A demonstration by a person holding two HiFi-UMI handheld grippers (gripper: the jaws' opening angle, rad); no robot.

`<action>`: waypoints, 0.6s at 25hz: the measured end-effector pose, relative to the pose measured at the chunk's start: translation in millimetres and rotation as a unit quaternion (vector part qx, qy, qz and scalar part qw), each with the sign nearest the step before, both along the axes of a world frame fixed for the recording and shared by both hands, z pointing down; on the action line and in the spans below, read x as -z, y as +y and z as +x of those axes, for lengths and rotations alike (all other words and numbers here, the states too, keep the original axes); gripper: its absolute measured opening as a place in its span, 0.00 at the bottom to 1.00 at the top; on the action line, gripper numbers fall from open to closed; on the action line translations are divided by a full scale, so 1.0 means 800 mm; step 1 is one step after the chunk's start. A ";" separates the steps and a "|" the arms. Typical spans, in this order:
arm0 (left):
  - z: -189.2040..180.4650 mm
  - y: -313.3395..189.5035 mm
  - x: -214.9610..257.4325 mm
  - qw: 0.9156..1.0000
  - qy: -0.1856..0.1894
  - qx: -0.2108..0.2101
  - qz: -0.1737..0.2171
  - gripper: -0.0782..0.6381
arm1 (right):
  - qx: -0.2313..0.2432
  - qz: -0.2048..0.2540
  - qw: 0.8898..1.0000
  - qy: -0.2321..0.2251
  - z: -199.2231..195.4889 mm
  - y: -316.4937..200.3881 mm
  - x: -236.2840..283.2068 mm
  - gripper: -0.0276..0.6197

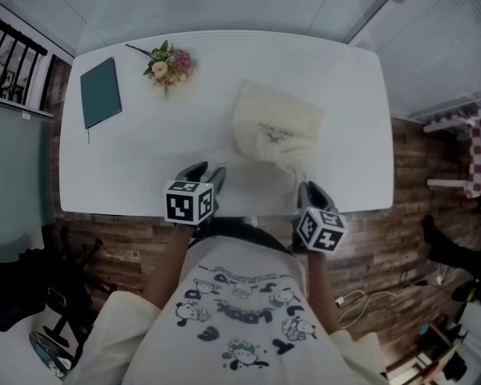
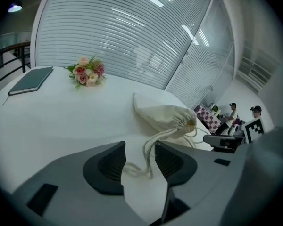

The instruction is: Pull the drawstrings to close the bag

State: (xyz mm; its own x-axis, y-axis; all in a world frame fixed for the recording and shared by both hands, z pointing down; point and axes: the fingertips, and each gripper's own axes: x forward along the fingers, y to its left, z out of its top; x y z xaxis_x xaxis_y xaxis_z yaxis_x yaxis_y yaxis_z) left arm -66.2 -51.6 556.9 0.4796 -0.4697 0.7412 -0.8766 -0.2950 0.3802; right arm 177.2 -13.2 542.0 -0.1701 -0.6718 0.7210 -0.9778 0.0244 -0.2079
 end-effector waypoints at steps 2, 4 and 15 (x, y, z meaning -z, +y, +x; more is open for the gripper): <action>-0.003 0.006 0.002 1.000 -0.015 -0.020 0.009 0.41 | 0.024 -0.001 1.000 0.018 -0.002 0.005 0.002 0.29; -0.006 0.011 0.005 0.998 -0.039 -0.040 0.021 0.42 | 0.047 0.014 0.998 0.036 -0.008 0.003 0.012 0.30; 0.060 -0.009 0.028 0.968 -0.124 -0.196 0.094 0.43 | 0.233 0.014 0.966 0.113 -0.087 -0.033 0.026 0.30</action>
State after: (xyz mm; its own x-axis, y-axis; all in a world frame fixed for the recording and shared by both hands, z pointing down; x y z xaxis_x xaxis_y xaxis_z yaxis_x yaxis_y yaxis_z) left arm -18.1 -58.5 534.5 0.4670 -0.4255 0.7752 -0.7407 -0.6671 0.0800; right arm 107.2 -39.3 521.4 -0.2986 -0.5804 0.7576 -0.8795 0.4755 0.0176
